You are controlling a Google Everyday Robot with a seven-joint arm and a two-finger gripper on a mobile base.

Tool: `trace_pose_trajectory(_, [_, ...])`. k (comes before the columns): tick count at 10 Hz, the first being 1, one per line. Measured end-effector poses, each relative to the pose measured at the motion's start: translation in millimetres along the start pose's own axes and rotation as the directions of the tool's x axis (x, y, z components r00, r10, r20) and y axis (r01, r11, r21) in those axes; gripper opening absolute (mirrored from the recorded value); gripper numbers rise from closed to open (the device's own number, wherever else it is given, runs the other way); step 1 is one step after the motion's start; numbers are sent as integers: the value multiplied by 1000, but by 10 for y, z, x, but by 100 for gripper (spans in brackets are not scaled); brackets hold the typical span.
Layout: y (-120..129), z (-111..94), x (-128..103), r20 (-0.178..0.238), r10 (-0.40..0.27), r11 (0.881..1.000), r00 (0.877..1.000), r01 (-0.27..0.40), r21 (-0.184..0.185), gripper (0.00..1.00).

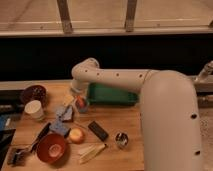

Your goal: Place pepper in red bowl

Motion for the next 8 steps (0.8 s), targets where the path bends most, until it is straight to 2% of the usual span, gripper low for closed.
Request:
trace_pose_trajectory(5, [10,6,-2,-4,-1,1000,1000,1,-3,80])
trace_pose_trajectory(8, [10,230,-2,-17,-10,1000,1000,10,-13,80])
